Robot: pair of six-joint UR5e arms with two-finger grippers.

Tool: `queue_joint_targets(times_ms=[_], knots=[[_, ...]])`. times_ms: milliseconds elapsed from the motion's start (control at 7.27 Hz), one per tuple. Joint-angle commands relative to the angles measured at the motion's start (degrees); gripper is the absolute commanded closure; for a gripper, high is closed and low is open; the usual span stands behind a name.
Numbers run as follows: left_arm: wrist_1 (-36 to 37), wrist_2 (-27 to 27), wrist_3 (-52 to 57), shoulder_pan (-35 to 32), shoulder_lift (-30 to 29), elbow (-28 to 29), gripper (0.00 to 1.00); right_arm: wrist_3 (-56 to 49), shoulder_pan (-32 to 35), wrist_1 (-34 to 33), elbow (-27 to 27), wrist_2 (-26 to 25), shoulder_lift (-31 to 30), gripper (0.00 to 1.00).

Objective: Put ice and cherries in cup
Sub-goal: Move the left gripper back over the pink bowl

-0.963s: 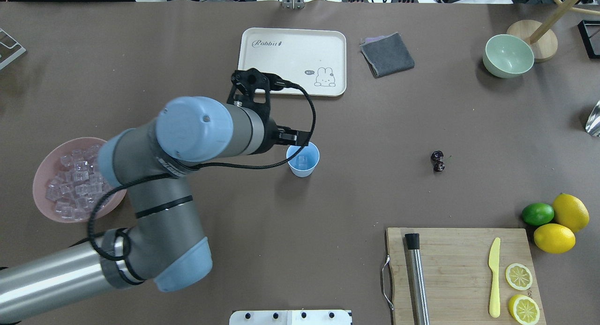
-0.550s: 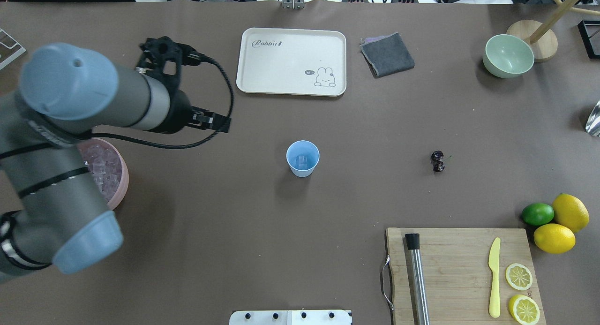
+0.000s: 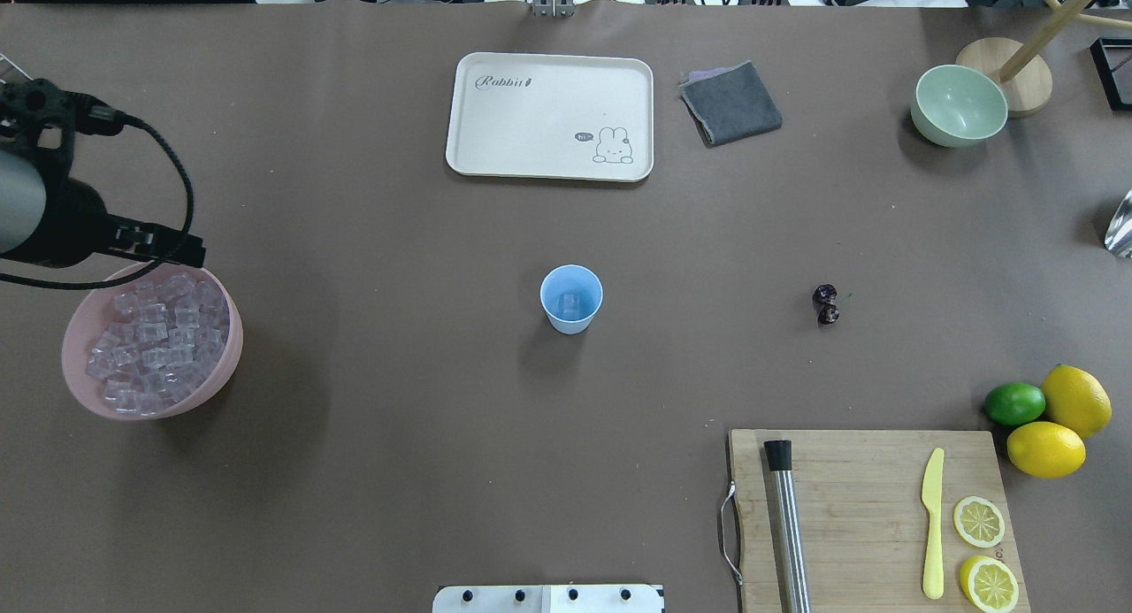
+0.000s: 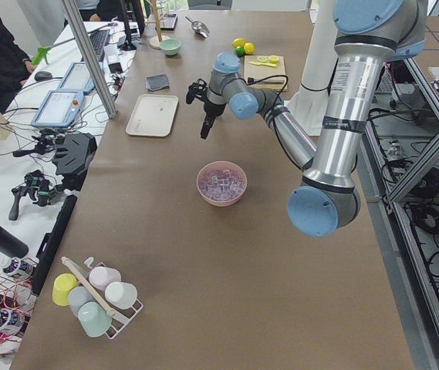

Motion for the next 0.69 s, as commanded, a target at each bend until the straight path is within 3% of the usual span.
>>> queue_joint_targets(times_ms=[0, 550], knots=[[-0.41, 0.03, -3.23, -0.11, 4.33, 0.79, 0.03, 0.09, -0.06, -0.09, -0.05, -0.04, 0.00, 0.00], [-1.29, -0.23, -2.37, 6.30, -5.86, 12.21, 0.03, 0.09, -0.06, 0.00, -0.58, -0.48, 0.00, 0.00]])
